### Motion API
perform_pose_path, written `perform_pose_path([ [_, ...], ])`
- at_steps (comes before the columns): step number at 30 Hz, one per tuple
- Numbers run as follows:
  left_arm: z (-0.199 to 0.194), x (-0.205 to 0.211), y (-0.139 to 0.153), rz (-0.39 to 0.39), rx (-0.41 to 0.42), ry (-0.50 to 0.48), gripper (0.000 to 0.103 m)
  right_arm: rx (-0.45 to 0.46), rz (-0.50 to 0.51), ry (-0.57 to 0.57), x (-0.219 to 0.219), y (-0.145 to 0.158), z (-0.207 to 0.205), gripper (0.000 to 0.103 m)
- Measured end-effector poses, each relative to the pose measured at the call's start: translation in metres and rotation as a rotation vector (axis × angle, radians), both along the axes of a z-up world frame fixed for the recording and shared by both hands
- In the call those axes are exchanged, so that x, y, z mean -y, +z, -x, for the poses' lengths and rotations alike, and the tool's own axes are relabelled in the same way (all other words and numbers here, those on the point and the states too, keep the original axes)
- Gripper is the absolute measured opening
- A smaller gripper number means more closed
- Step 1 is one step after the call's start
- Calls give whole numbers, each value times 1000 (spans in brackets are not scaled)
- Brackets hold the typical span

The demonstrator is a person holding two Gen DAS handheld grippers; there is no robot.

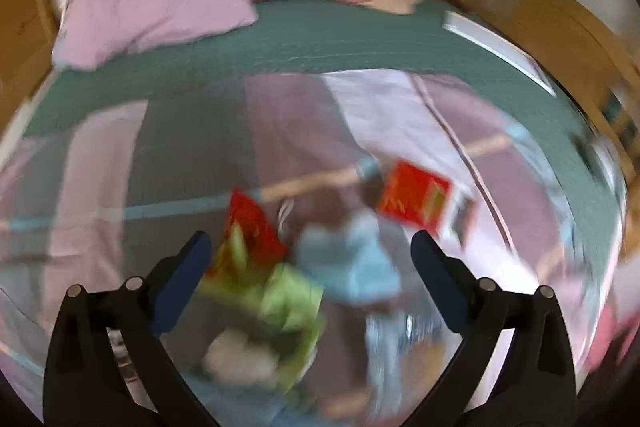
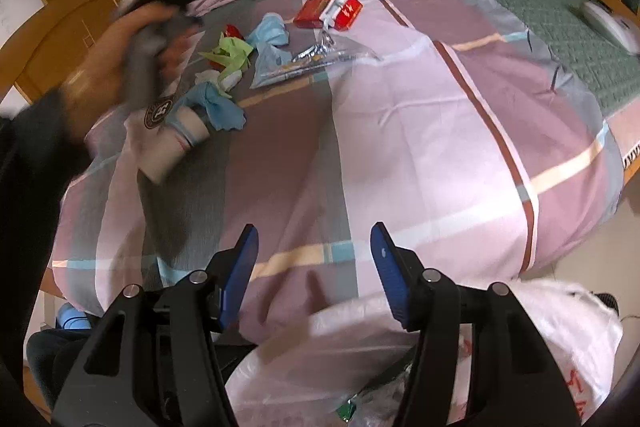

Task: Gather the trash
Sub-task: 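Grasp the red cigarette box on the bed with the left gripper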

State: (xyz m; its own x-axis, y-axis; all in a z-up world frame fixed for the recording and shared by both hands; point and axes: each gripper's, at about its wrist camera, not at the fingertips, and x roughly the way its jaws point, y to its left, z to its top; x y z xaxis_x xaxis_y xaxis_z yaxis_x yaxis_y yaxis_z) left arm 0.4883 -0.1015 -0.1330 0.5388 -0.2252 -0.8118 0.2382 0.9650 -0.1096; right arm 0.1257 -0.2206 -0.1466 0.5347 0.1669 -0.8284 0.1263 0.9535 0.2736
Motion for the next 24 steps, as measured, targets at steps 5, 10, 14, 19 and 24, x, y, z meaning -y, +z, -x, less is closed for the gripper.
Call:
perform_pose_path([
  [5,-5,14,-64,-169,-165,-65,73,5,0,-15,6,0,2,58],
  [10,55,-5,-45,-215,-297,-337,47,4,-59,-3,9,-7,-3,58],
  [14,72,1,15,-239,-106,-413,100,2,-94,15,2,-13,-10,58],
  [19,22,57,28,-70,-49,-380,100,-6,-98,21,-1,-14,-10,58],
  [24,-41,115,-47,-215,-165,-269,100,-18,-77,-35,12,-10,-2,58],
])
